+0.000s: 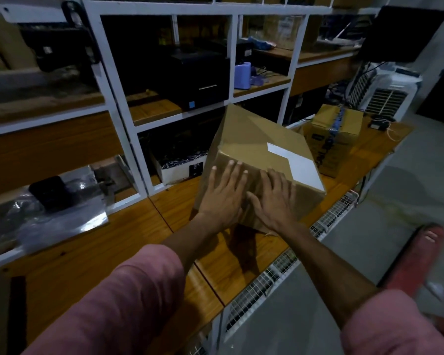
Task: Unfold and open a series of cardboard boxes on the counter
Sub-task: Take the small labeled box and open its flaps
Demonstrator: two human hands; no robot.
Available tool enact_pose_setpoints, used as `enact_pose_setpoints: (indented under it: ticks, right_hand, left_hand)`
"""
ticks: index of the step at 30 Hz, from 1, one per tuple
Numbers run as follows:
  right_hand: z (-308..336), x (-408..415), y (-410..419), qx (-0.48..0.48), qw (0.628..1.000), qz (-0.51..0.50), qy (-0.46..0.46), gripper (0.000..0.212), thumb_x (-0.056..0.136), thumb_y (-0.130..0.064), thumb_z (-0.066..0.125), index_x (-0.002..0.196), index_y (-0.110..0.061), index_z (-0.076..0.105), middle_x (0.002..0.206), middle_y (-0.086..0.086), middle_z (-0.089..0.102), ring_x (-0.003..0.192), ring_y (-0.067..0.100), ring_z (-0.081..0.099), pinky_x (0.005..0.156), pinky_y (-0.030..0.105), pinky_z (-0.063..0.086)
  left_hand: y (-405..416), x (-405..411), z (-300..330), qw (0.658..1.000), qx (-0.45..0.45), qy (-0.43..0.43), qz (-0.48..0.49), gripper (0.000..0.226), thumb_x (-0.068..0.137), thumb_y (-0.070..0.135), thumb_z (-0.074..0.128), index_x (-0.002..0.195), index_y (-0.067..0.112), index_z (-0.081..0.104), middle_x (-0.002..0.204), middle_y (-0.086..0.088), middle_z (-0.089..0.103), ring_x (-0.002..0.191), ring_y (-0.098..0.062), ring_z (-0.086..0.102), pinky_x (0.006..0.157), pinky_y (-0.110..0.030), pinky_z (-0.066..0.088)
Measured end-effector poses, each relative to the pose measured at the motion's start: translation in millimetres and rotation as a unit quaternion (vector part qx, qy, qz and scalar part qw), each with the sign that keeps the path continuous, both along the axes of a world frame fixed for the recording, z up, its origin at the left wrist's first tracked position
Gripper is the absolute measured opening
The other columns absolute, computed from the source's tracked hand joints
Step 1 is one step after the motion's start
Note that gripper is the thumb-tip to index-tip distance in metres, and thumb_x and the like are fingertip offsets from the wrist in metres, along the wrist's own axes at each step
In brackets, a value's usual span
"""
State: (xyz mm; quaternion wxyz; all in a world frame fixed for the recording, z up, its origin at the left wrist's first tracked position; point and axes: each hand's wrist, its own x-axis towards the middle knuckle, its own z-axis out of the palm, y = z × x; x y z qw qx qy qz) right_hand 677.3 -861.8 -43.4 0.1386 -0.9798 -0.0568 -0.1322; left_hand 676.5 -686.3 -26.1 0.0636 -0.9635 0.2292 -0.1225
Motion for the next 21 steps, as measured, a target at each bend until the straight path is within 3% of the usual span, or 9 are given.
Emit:
enact_pose_setpoints:
  ticks: [6, 10, 13, 18, 20, 21]
  right_hand:
    - [-6.8, -24.1, 34.3, -0.083, 0.994, 0.065, -0.03, 0.056, 0.097, -0.058, 0.032, 0.141, -0.025, 0.038, 0.142, 0.004, 0.044, 0.131, 0.033, 0.04, 0.116, 0.062, 0.014]
    - [-31.8, -44.4, 71.3, -0.122, 0.987, 0.094, -0.056, 0.045, 0.095, -0.045, 0.035, 0.131, -0.023, 0.053, 0.133, 0.003, 0.05, 0.116, 0.032, 0.048, 0.113, 0.056, 0.024]
    - [-37.4, -51.3, 80.0, -0.119, 0.989, 0.077, -0.05, 0.045, 0.094, -0.05, 0.036, 0.129, -0.026, 0.053, 0.126, 0.003, 0.052, 0.116, 0.031, 0.044, 0.114, 0.057, 0.023]
    - [-42.1, -73.2, 80.5, -0.116, 0.988, 0.09, -0.048, 0.044, 0.095, -0.045, 0.034, 0.128, -0.024, 0.055, 0.122, 0.001, 0.053, 0.113, 0.029, 0.05, 0.111, 0.054, 0.026]
    - [-51.6, -84.2, 77.2, -0.098, 0.989, 0.109, 0.011, 0.05, 0.098, -0.045, 0.029, 0.139, -0.022, 0.048, 0.126, 0.001, 0.052, 0.115, 0.028, 0.049, 0.109, 0.052, 0.028]
    - [-57.5, -89.6, 74.6, -0.078, 0.989, 0.118, 0.05, 0.055, 0.098, -0.045, 0.025, 0.145, -0.021, 0.042, 0.13, 0.002, 0.051, 0.118, 0.028, 0.046, 0.109, 0.051, 0.029]
  left_hand:
    - [20.1, -0.7, -13.9, 1.0, 0.008, -0.02, 0.008, 0.081, 0.099, 0.053, 0.041, 0.159, 0.011, 0.006, 0.165, -0.021, 0.002, 0.152, -0.043, -0.005, 0.12, -0.063, -0.006]
    - [41.1, -9.8, -33.7, 0.997, -0.01, 0.079, 0.011, 0.074, 0.103, 0.042, 0.038, 0.159, 0.009, 0.002, 0.167, -0.018, -0.003, 0.154, -0.039, -0.004, 0.123, -0.052, 0.003]
    - [55.4, -24.8, -45.3, 0.992, -0.025, 0.12, 0.032, 0.076, 0.104, 0.039, 0.034, 0.159, 0.007, -0.006, 0.167, -0.016, -0.014, 0.153, -0.037, -0.013, 0.123, -0.049, 0.0]
    - [52.4, -53.0, -51.1, 0.987, -0.084, 0.136, 0.034, 0.069, 0.106, 0.037, 0.027, 0.159, 0.005, -0.003, 0.165, -0.019, -0.016, 0.152, -0.041, -0.013, 0.125, -0.051, 0.001]
    - [54.3, -70.9, -66.4, 0.978, -0.116, 0.172, 0.026, 0.065, 0.108, 0.033, 0.028, 0.16, 0.006, -0.002, 0.163, -0.016, -0.021, 0.153, -0.04, -0.006, 0.124, -0.052, 0.012]
    - [55.4, -82.5, -74.6, 0.967, -0.151, 0.203, 0.037, 0.066, 0.107, 0.029, 0.033, 0.16, 0.009, -0.001, 0.164, -0.014, -0.02, 0.153, -0.041, 0.006, 0.121, -0.052, 0.024]
